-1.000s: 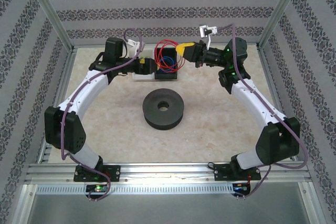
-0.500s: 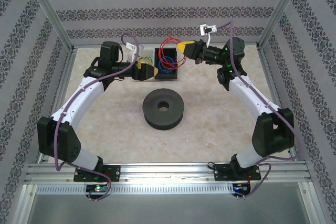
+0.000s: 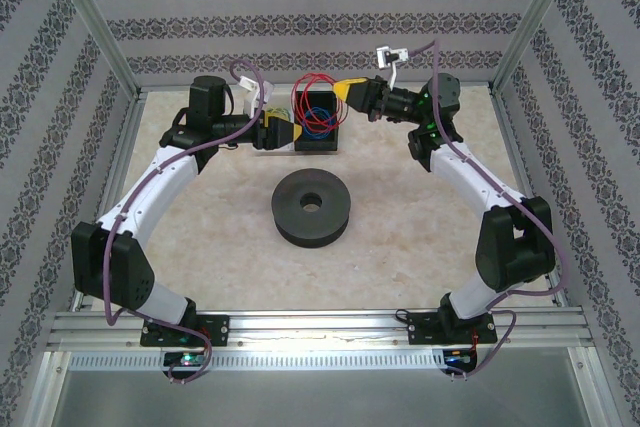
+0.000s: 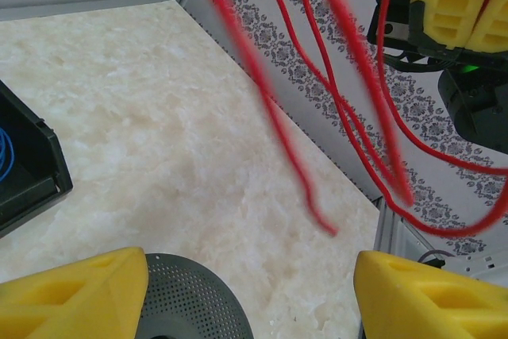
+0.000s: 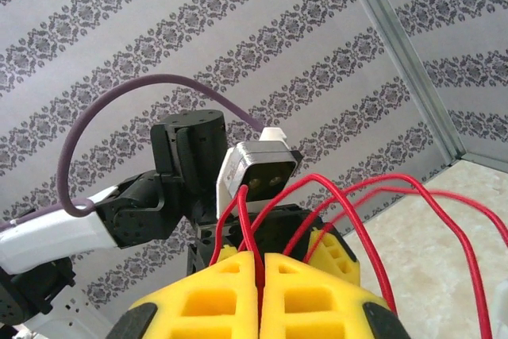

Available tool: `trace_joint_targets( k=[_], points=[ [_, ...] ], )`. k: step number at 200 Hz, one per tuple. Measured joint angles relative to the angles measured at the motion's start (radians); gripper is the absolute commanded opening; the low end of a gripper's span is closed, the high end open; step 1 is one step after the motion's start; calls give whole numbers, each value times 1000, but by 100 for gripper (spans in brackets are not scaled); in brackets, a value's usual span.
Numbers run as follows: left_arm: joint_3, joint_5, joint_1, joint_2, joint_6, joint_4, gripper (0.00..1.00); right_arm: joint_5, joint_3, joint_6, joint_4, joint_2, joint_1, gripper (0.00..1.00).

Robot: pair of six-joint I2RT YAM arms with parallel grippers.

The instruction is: Wrap the cables

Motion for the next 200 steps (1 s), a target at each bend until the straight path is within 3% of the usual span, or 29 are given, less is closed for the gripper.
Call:
trace_joint_targets(
  k=[108, 200],
  points=[
    [-2, 0, 6, 5, -15, 51, 66, -19, 0, 18, 35, 30, 39, 0],
    [-11, 0, 13, 9, -38, 86, 49, -28, 0, 34, 51, 34, 39, 0]
  ],
)
